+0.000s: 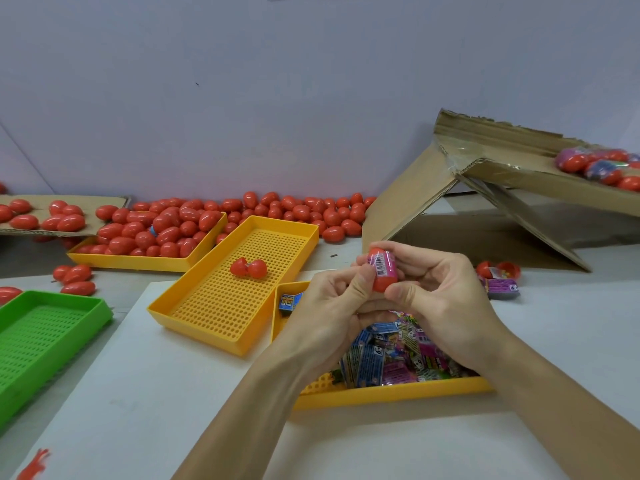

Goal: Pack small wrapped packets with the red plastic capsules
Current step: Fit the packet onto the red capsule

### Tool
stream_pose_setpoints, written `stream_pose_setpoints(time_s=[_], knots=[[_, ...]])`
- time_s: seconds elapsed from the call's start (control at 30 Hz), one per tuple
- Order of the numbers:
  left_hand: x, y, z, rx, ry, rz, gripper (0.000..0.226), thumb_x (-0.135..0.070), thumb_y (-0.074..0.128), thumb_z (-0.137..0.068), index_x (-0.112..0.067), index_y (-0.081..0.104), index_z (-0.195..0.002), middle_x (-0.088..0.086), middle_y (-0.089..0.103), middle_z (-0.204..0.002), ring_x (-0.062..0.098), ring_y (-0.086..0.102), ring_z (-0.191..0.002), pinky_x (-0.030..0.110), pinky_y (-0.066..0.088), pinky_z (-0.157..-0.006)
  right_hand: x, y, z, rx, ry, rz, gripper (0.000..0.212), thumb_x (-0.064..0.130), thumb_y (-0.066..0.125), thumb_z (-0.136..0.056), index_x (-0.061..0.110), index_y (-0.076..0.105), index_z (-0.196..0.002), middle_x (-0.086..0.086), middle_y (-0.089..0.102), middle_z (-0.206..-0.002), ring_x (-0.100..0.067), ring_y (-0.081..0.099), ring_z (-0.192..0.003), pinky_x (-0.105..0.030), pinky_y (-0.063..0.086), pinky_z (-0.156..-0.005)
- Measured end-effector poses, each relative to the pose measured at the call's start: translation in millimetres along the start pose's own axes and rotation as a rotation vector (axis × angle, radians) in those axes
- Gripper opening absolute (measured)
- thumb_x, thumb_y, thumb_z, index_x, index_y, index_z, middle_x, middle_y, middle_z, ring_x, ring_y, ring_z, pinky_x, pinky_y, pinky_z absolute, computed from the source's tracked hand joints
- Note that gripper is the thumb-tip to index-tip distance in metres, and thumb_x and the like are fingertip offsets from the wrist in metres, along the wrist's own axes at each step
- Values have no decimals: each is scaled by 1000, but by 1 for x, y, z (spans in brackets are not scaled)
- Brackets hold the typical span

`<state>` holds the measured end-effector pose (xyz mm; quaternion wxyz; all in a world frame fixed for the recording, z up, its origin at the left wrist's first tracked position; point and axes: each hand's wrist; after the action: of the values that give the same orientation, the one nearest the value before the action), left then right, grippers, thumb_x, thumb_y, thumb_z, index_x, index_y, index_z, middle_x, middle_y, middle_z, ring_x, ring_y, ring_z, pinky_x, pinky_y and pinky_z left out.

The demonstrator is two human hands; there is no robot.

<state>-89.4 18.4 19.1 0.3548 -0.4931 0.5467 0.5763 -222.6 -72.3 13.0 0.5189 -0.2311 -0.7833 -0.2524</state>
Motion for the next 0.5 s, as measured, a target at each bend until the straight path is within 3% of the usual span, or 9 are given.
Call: stream_pose_setpoints(time_s=[0.13, 0.27, 0.5], knots=[[1, 0, 0, 1, -22, 50, 46, -40, 52, -96, 1, 71, -106, 22, 72, -106, 25, 71, -95, 28, 58, -76, 1, 0, -1, -3, 4, 10, 47, 7, 70, -74, 15, 66, -120, -8, 75, -113, -27, 71, -108, -38, 59, -90], [2, -1, -2, -30, -50, 93, 43, -40, 46, -99, -12, 79, -97, 17, 75, -102, 21, 72, -93, 29, 58, -76, 2, 1, 0, 5, -3, 105, 49, -5, 70, -77, 18, 66, -120, -1, 77, -106, -19, 74, -99, -23, 58, -82], [2, 1, -2, -48, -31, 72, 45, -42, 46, -94, -13, 80, -91, 15, 76, -100, 20, 73, -91, 25, 58, -74, 5, 4, 1, -11, -41, 127, 47, -6, 69, -79, 19, 66, -119, 2, 76, -110, -16, 72, -104, -23, 58, -83]])
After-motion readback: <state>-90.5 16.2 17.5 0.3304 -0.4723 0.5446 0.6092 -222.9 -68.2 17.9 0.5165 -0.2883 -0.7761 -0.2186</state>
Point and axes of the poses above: each hand's wrist, its own z-axis away from the middle knuckle, its own y-axis out of the palm, x = y × z
